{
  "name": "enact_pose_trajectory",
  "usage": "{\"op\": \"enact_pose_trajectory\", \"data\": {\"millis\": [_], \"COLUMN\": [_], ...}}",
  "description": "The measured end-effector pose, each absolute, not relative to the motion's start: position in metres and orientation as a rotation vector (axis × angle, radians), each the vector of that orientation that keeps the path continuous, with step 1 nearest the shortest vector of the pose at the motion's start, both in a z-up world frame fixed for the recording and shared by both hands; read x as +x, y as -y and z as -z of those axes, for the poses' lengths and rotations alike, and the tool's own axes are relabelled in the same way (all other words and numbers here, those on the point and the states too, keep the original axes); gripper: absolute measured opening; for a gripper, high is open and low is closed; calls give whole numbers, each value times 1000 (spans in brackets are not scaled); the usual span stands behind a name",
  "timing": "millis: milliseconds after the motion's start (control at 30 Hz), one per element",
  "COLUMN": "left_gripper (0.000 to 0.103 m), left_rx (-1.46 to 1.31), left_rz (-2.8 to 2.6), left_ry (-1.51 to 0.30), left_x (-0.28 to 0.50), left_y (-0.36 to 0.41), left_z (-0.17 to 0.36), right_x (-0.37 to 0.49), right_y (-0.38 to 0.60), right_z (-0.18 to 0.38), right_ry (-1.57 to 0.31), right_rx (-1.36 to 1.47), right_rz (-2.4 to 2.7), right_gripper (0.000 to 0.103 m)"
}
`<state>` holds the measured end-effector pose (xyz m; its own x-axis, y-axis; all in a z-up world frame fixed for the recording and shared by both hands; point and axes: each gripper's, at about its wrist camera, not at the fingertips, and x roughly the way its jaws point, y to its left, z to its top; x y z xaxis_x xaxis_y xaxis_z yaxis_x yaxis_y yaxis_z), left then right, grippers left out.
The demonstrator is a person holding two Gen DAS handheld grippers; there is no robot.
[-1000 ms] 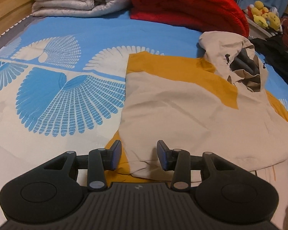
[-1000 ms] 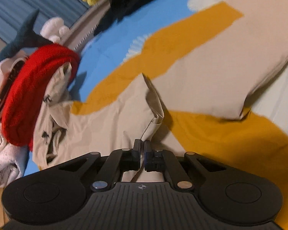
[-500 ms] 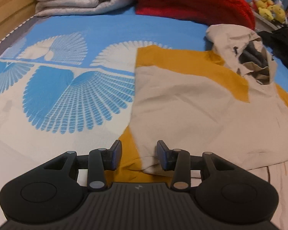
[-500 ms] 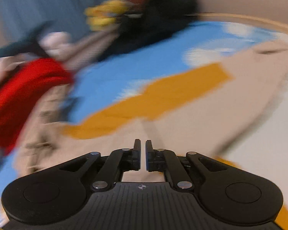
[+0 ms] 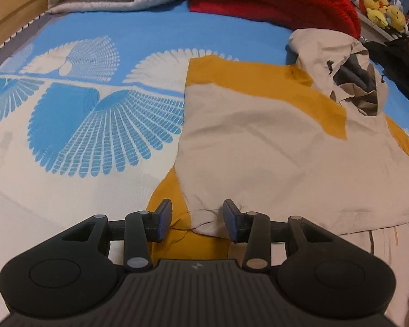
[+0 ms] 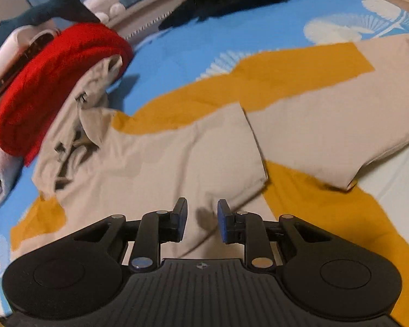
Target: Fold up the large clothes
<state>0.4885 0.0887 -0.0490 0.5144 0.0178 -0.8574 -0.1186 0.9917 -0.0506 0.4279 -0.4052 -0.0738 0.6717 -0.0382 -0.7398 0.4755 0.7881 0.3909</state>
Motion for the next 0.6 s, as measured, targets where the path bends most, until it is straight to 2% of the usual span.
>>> {"op": "enact_pose_trajectory", "data": {"millis": [333, 600], "left_gripper": [47, 47], "left_rx": [-38, 20], "left_rz": [41, 150], "left_ry": [-856, -805], "left_x": [449, 405], "left_y": [-41, 7], "left_z": [-4, -13], "right_x": [378, 331], "right_y": [403, 452], "right_z": [-14, -30], "right_ry": [-585, -515], "right_rx": [362, 358], "right_rz": [262, 352], "right_gripper": [28, 30]}}
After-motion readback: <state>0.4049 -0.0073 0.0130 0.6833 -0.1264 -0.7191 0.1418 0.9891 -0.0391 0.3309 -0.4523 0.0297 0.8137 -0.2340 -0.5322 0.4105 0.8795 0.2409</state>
